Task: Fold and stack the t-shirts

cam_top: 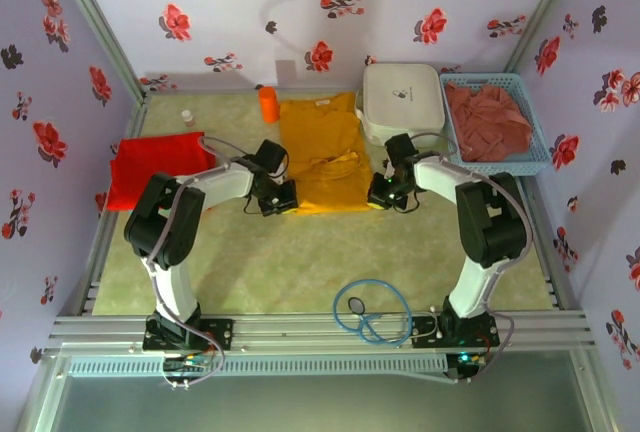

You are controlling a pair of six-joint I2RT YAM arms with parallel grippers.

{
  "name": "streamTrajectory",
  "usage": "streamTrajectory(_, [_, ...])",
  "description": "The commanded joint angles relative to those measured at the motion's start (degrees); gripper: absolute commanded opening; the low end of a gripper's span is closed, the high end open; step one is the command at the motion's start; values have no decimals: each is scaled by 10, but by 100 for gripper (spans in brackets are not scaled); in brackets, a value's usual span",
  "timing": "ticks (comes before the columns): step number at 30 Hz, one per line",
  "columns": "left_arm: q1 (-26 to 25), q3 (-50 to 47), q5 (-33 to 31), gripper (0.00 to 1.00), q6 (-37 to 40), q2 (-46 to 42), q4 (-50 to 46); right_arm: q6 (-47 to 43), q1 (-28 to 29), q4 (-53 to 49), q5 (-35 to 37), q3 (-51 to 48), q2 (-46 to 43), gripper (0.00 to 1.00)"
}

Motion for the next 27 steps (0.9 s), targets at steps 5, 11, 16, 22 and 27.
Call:
streamTrajectory(5, [-23,-39,-5,0,30,-103,-63,-11,5,-34,-7,-48,-82,0])
streamTrajectory(11, [-70,-111,-12,0,-14,-173,-55,-11,22,-70,6,-106,-166,0])
streamTrajectory(16, [-114,-194,-22,0,-102,-240,-16,13,46,-88,27,-161,-248,0])
streamTrajectory(22, [-159,-193,-63,0,-151,-344,-85,36,55,-144,32,-167,-344,0])
streamTrajectory(27, [-165,-154,-72,0,-176,-405,-158,51,57,-198,43,-115,-402,0])
